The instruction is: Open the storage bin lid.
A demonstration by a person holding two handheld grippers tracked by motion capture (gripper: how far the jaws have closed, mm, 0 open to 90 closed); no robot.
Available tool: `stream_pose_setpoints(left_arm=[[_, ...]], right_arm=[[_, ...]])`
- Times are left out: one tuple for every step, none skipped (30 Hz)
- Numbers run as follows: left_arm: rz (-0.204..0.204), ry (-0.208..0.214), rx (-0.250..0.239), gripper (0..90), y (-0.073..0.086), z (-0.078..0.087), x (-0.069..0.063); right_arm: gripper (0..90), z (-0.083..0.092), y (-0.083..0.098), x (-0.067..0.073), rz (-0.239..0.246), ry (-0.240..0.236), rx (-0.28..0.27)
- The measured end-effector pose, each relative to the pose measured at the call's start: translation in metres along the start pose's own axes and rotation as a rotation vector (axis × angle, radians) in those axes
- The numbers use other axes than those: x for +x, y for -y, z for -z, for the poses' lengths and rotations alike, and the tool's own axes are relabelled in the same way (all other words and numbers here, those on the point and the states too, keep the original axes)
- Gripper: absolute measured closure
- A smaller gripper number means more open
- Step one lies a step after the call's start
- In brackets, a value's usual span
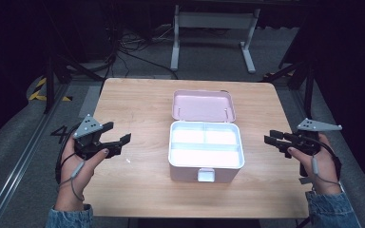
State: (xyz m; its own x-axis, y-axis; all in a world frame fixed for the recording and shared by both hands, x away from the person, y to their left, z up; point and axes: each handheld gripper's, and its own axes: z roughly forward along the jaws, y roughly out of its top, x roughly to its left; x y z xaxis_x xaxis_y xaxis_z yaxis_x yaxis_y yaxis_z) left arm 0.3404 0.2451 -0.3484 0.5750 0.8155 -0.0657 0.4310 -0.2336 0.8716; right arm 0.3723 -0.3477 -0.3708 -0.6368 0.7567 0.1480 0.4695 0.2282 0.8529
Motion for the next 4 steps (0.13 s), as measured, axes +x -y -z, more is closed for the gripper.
stream_pose_setpoints(left_arm=[[0.003, 0.002, 0.006, 24.2, 0.0010, -0.0004, 0.0003], [0.002, 0.002, 0.009, 24.2, 0.0014, -0.0005, 0.0003], [0.001, 0.001, 0.011, 24.2, 0.0020, -0.0007, 0.0003], [0.002, 0.001, 0.015, 24.2, 0.0022, -0.0006, 0.0003]], right_arm=[[58.7, 0.0003, 0.0000, -0.0001, -0.001, 0.001, -0.001], [58.2, 0.0008, -0.0002, 0.0000, -0.003, 0.001, -0.003], [57.5, 0.0009, -0.0003, -0.0001, -0.003, 0.002, -0.004], [56.0, 0.0011, -0.0006, 0.0001, -0.003, 0.003, -0.005]])
